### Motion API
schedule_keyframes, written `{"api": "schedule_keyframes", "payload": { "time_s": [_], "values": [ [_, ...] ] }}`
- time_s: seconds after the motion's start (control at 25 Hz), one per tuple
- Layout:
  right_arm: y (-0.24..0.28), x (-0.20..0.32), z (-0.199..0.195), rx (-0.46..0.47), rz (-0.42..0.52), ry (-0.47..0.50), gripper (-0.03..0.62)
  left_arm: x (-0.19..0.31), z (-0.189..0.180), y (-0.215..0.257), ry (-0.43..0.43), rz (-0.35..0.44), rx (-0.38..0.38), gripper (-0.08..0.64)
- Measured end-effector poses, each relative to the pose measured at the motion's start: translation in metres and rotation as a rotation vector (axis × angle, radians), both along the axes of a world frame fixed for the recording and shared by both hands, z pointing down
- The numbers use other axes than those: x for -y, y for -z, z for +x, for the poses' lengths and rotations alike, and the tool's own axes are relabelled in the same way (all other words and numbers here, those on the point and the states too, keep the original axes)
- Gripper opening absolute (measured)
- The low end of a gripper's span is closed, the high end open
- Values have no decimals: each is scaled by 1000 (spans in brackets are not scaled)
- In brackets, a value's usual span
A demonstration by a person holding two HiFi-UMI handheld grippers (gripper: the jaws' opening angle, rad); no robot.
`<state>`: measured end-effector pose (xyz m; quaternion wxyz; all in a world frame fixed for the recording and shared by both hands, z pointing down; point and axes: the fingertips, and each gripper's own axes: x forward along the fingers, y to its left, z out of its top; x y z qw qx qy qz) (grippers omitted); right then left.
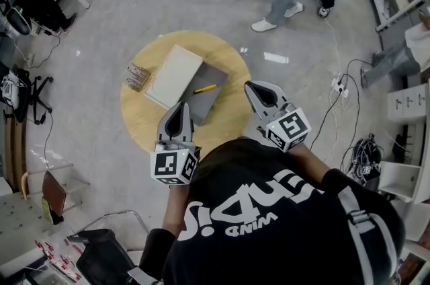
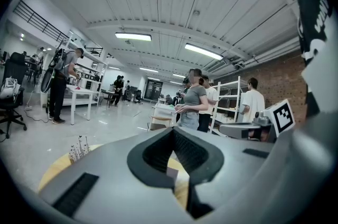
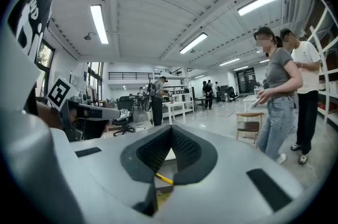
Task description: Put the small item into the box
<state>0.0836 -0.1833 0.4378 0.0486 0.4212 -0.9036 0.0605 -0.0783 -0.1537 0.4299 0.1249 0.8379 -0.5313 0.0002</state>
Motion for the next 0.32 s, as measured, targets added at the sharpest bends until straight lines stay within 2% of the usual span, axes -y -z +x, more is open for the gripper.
{"api": "schedule_keyframes", "payload": {
  "time_s": [0.32],
  "values": [
    [1,-3,2,1,-1,9,3,-2,3,1,3,-1,3,9]
  ]
}}
